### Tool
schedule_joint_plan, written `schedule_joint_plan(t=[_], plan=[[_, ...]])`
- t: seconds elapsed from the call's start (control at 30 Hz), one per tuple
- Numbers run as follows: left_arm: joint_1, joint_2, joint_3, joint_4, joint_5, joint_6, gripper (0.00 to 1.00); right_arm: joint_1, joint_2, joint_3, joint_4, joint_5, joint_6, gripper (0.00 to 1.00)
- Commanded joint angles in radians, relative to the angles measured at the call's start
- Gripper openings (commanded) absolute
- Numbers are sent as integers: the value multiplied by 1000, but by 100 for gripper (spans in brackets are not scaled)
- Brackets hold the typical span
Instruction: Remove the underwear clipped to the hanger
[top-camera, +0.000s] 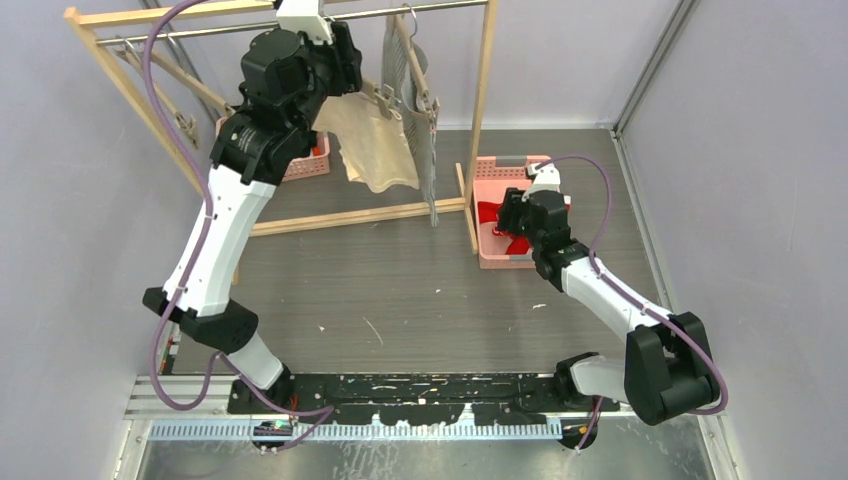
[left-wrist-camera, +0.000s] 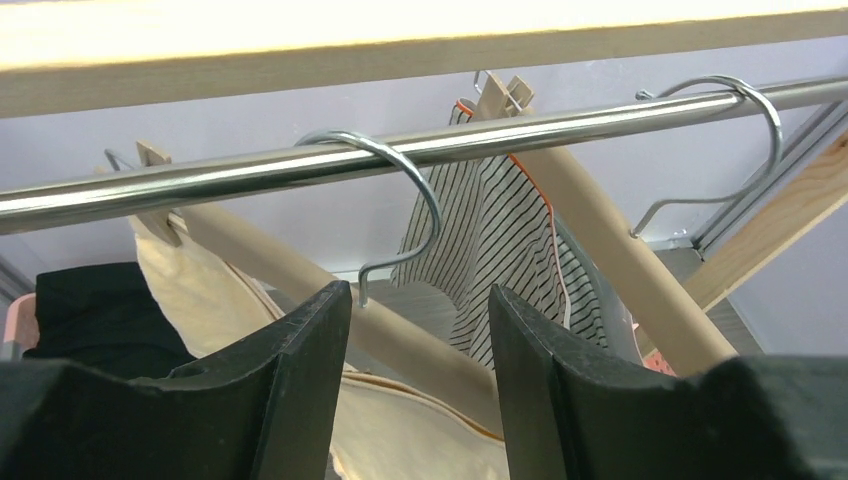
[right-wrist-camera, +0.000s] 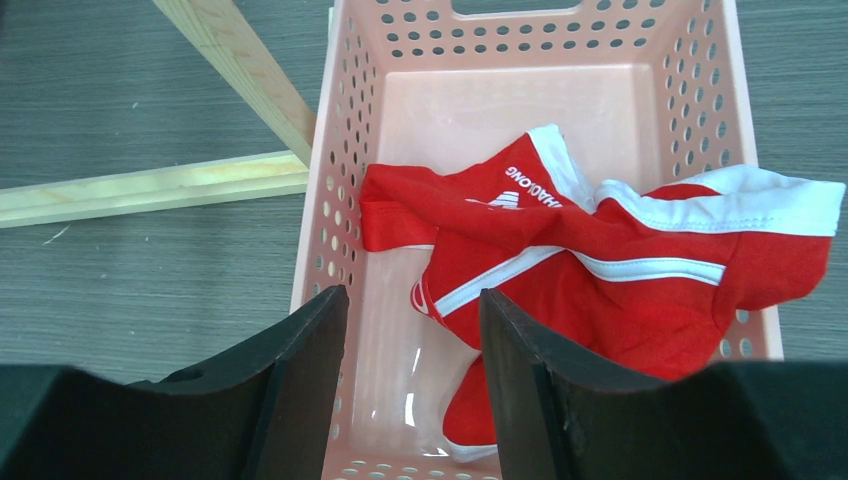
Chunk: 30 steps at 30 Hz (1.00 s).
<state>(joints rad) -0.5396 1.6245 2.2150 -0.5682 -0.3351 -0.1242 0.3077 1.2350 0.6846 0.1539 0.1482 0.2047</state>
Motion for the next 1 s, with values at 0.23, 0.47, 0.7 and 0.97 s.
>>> schedule_joint_plan(t=[0.23, 0.47, 0.7, 0.97], plan=[[-14, 20, 68, -16, -62, -36, 53, 8, -53, -26, 112, -50, -8, 55], [-21, -24, 1, -25, -104, -4, 53, 8, -85, -34, 110, -19, -6, 55], [-20, -47, -21, -39, -159, 25, 53, 9, -124, -42, 114, -18, 0, 55], [-20, -64, -38, -40, -177, 44, 53, 8, -134, -39, 107, -7, 2, 55]])
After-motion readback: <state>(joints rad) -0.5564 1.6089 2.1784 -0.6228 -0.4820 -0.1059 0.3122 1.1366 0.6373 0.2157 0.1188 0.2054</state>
